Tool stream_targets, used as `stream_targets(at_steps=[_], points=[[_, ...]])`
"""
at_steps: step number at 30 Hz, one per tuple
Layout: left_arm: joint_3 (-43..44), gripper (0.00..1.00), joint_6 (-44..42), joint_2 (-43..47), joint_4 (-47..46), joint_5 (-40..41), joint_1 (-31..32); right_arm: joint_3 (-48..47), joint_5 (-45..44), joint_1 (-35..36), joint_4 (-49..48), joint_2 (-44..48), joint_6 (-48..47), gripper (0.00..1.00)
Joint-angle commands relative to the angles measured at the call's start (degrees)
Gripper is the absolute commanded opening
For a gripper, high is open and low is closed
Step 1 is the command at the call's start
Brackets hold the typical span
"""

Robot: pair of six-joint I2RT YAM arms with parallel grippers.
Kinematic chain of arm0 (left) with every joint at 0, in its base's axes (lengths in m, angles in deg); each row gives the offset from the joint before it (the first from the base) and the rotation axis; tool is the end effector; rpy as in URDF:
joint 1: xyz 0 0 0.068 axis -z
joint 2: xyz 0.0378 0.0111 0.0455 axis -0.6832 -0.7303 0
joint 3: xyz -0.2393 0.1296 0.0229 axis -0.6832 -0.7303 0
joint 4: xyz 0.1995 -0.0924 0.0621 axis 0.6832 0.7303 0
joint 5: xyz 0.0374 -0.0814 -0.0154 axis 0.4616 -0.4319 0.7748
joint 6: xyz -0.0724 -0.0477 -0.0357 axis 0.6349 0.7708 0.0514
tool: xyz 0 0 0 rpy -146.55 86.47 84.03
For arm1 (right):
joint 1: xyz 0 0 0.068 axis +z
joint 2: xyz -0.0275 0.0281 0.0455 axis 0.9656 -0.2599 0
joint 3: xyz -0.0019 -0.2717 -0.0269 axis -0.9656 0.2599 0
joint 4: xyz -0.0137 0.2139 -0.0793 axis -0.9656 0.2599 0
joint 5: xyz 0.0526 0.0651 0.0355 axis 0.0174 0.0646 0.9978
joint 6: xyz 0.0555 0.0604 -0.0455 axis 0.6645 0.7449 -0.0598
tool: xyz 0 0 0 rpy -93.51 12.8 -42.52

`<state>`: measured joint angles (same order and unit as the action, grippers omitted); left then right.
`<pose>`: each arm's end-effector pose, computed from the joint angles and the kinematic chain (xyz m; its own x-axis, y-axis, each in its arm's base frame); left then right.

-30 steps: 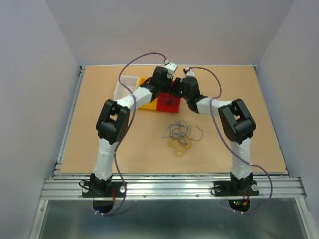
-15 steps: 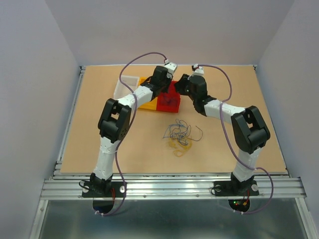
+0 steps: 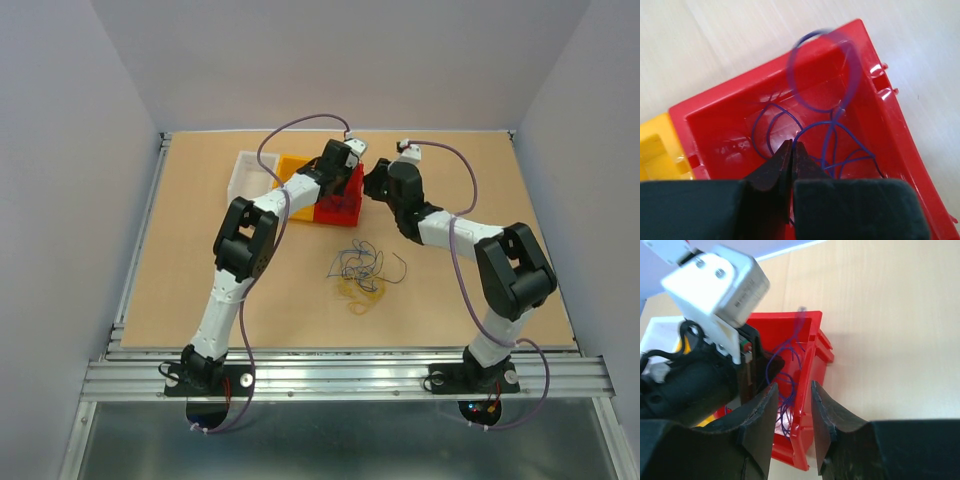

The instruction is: Untangle the cables

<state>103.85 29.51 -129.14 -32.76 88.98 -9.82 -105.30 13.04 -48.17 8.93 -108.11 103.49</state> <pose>0.4661 -0.2994 0.1869 -0.3689 0.4012 -0.8384 0.5564 0.8179 0.1466 0.3888 0.1739 0.2406 -0.3225 0.3490 -0.8799 -0.0954 0.9128 0.3971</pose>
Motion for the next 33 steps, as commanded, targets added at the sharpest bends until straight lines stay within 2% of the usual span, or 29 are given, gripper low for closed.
stream_targets(at_steps=[1,7,9,16,23,33], points=[[3.18,0.14,-1.3,0.27,1.59,2.69,1.0,2.97,-3.73,0.13,-2.51,6.27,-0.87,0.38],[2.66,0.24,-1.04,1.58,0.97,3.92,0.91,5.87,-4.61,-0.83,-2.34,8.83,-0.79,0.38],[1.17,0.31,-1.13,3.16,-0.17,3.74,0.82,6.75,-4.7,-1.45,-2.34,9.71,-0.7,0.38],[-1.38,0.38,-0.87,7.12,-0.79,4.01,0.65,7.02,-2.85,-3.03,-2.34,9.36,-0.7,0.38],[-4.46,0.43,-0.51,11.95,-2.37,3.57,0.3,4.22,-3.03,-3.12,-2.51,6.29,-1.49,0.38],[-7.8,0.44,-0.95,18.54,-3.86,3.31,-0.75,-2.73,0.31,-3.3,-5.06,-1.88,-2.01,0.4]])
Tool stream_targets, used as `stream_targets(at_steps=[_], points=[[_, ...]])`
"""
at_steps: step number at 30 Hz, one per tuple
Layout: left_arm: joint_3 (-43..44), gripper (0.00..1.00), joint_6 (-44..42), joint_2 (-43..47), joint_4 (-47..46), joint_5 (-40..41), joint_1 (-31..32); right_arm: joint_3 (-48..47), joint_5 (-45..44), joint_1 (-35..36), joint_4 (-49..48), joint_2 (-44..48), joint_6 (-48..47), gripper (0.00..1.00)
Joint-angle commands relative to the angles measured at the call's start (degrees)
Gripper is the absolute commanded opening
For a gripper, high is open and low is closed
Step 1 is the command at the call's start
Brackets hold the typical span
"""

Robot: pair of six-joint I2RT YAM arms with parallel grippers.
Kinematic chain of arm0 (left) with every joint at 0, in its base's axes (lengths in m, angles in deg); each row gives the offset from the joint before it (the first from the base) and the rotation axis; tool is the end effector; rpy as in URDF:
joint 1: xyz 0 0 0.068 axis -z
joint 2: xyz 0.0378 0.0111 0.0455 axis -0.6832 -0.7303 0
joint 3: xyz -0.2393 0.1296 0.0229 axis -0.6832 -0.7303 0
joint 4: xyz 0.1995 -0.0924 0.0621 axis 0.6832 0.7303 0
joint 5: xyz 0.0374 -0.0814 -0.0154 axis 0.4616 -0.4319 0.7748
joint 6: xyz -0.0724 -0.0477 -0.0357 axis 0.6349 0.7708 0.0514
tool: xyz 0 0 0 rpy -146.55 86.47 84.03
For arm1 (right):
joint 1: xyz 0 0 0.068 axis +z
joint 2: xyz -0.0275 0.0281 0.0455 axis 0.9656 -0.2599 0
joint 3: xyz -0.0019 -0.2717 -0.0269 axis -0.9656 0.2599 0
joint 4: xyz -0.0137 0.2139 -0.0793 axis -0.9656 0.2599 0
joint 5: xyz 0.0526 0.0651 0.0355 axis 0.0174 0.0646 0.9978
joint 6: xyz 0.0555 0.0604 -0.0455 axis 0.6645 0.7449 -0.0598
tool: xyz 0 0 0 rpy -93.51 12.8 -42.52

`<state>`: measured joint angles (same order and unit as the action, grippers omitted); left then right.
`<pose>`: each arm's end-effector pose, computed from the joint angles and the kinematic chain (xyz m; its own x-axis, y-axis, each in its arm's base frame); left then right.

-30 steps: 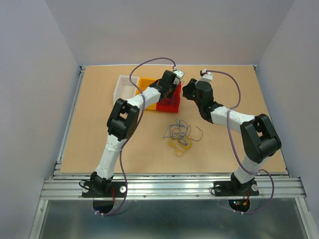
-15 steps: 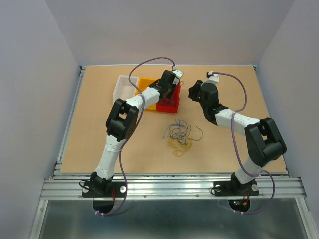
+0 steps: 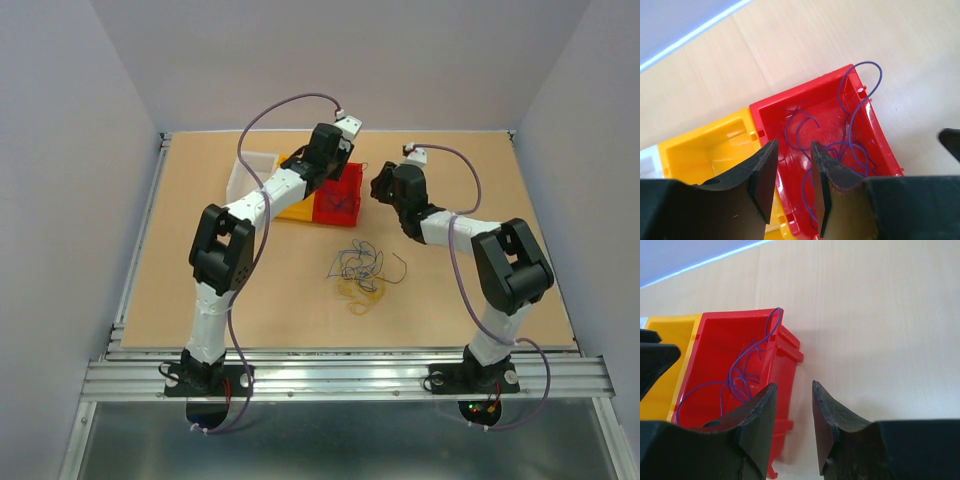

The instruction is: Untangle the cables

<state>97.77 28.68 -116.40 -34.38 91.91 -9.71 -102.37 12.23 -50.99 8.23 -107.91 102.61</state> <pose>0.4398 -0.2782 0.2684 -0.2610 0.3477 -0.9006 0.5029 0.8453 0.1806 0.3908 0.1506 0.2262 -0.3267 0.3387 -0.8824 -0.0309 0.9293 0.3681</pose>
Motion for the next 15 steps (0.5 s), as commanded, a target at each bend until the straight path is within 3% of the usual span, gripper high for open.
stream_targets(at_steps=[1,4,12,15], points=[[-2.08,0.44,-0.38,6.33,-2.33,0.2,-0.95,-7.4,1.03,-0.48,-4.36,-2.7,-1.58,0.44],[-3.74,0.44,-1.08,8.79,-2.16,-0.59,-1.48,-10.05,0.6,-0.48,-4.36,-4.98,-1.67,0.54],[-0.59,0.45,-3.02,11.43,6.79,-2.09,-1.48,-16.46,-0.72,-0.48,-3.05,-10.61,-1.23,0.54],[-3.99,0.45,-3.81,13.88,6.46,-1.74,-1.48,-19.45,-2.39,-0.39,-0.77,-12.89,-0.7,0.53]])
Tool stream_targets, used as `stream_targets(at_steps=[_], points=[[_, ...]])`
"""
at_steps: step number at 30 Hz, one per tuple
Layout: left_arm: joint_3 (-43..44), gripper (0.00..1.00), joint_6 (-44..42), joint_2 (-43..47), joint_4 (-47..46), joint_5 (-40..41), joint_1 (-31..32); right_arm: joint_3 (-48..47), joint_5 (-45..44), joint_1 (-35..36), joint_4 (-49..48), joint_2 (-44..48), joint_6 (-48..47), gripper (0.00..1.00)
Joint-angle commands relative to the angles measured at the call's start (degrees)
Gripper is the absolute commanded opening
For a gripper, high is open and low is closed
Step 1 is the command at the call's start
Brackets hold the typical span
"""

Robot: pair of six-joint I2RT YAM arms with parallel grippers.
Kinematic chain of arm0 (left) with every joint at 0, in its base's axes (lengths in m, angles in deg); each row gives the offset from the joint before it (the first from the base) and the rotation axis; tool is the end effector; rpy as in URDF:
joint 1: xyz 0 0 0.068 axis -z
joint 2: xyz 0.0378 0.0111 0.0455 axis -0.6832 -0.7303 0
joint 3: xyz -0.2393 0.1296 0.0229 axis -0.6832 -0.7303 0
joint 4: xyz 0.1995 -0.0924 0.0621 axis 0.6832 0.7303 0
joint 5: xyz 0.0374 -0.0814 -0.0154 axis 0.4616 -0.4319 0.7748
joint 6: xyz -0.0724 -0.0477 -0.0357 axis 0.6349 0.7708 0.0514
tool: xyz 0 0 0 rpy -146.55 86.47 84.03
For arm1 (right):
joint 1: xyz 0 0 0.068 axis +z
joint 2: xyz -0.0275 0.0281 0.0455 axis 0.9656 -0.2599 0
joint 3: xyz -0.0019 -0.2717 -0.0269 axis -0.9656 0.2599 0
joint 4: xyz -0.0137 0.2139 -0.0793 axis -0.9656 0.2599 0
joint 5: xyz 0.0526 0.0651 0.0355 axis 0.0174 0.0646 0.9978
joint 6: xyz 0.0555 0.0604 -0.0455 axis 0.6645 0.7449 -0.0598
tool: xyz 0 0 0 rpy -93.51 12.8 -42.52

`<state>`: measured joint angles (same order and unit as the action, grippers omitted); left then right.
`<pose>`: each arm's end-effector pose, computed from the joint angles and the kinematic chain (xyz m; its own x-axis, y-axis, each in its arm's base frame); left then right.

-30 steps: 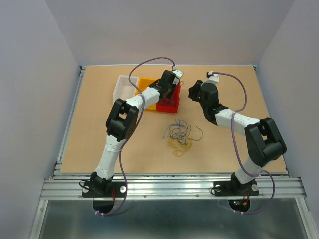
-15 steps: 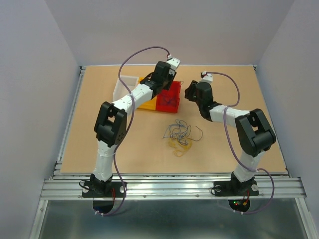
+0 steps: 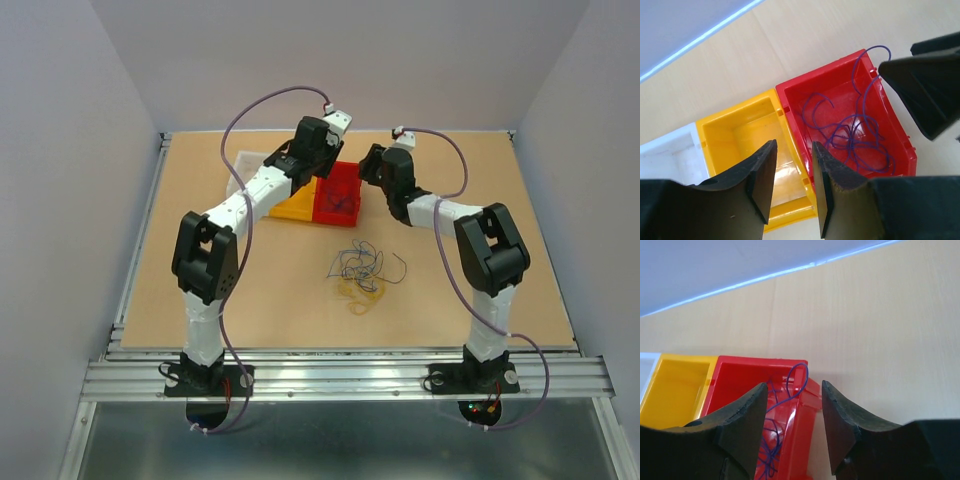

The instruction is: Untangle the cables

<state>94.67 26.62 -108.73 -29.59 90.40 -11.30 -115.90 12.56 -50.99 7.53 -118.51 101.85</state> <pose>0.4194 -0.2512 0.3015 -0.2520 0.3708 -0.8938 0.5108 0.8355 0.2026 0.4401 0.1730 0.2312 -0.2770 0.3488 -0.8953 -0.0614 0.9234 0.3788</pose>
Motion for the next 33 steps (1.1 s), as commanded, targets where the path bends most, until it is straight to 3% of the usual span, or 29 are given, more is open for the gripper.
stream_targets(at_steps=[1,12,15,18,22,33], points=[[-2.21,0.45,-1.85,7.0,1.23,-0.4,0.11,-6.54,-3.94,-0.48,0.64,-2.73,0.24,0.52],[-9.43,0.44,-2.29,9.74,2.46,-7.95,0.2,-10.41,-4.48,-0.48,2.22,-6.96,-0.2,0.42],[-10.92,0.44,-2.37,9.47,2.29,-9.19,0.2,-10.85,-4.13,-0.48,2.4,-7.4,-0.37,0.29],[-10.58,0.44,-2.11,8.42,2.28,-9.54,0.2,-10.94,-3.08,-0.48,2.4,-7.57,-0.38,0.26],[-10.14,0.43,-1.85,6.49,2.55,-10.33,0.55,-10.51,-2.98,0.31,2.23,-6.96,-2.39,0.01],[-8.47,0.35,-1.58,1.92,3.43,-11.92,1.17,-5.76,-4.57,3.56,-0.94,-2.83,-5.03,0.01]])
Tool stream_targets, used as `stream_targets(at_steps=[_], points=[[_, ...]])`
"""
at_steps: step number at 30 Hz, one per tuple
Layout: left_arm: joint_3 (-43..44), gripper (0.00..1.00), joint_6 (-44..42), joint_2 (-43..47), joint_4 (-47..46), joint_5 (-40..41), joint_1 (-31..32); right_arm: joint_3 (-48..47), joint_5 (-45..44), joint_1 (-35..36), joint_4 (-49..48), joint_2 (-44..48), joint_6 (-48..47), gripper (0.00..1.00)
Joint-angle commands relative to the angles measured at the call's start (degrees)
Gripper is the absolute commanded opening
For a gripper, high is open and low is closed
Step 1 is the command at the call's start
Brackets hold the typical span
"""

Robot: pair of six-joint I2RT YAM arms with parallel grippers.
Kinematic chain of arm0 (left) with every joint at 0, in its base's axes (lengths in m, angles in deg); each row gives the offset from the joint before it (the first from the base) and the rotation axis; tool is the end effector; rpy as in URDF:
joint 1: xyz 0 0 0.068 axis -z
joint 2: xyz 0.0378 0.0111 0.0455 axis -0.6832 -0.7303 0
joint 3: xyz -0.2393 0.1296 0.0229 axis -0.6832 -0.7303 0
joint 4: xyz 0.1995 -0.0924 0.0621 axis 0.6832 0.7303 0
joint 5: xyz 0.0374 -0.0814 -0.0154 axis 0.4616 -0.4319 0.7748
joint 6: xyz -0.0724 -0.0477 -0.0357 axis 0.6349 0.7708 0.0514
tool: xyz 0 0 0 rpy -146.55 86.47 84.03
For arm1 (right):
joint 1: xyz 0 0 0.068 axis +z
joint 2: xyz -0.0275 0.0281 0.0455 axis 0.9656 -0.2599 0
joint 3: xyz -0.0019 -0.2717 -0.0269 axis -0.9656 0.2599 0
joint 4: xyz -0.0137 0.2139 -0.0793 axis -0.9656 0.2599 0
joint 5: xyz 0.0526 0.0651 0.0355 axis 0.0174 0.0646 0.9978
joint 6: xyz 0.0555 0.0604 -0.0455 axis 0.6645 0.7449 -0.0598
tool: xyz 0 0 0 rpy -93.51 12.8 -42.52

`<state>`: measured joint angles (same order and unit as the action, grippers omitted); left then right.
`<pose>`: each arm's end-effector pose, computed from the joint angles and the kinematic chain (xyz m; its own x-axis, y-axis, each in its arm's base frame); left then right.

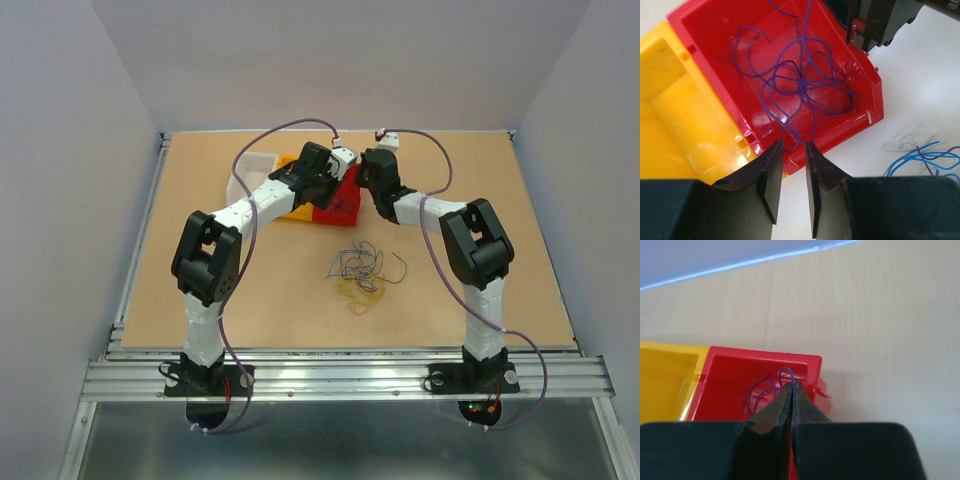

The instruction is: Untangle the cables

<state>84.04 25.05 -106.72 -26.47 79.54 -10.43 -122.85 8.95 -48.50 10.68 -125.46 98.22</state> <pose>0.3853 -0.2572 0.2442 -0.3497 0.4723 -0.8091 0.6951 0.7098 0.1140 0.4569 0.1985 0.2092 -0.3069 0.2592 -0.9158 -0.0495 0.9565 0.2873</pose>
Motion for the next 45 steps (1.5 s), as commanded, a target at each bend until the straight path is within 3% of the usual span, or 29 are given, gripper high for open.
stream_targets(at_steps=[1,5,11,13,20,27,32,35,45], points=[[2.24,0.34,0.08,-0.62,0.39,-0.53,0.29,1.45,-0.7,1.33,-4.43,4.47,-1.49,0.01],[2.77,0.29,0.08,-1.94,0.56,-0.7,0.29,3.12,0.0,1.95,-5.4,5.18,-1.14,0.01],[2.6,0.04,1.13,-3.0,-2.15,0.0,-0.85,6.9,2.03,1.95,-6.55,7.11,1.57,0.01],[1.98,0.0,1.83,-2.91,-4.08,-1.05,-2.07,8.04,1.76,1.95,-6.63,7.98,2.28,0.0],[2.59,0.0,5.08,-4.57,-8.4,-3.95,-4.19,12.08,0.18,1.95,-7.6,11.24,5.09,0.01],[11.72,0.0,6.32,-11.51,-5.41,-3.34,-2.7,11.83,4.66,2.04,-8.66,10.37,5.27,0.01],[13.23,0.0,6.93,-14.25,-4.97,-2.64,-2.26,11.3,6.69,1.95,-8.83,9.05,6.32,0.01],[12.1,0.19,6.93,-13.55,-5.32,-2.72,-2.25,12.0,5.11,1.95,-9.01,9.31,6.68,0.0],[3.13,0.34,6.41,-0.37,-9.98,-1.14,-2.87,14.46,4.31,1.95,-10.77,11.42,6.86,0.01]])
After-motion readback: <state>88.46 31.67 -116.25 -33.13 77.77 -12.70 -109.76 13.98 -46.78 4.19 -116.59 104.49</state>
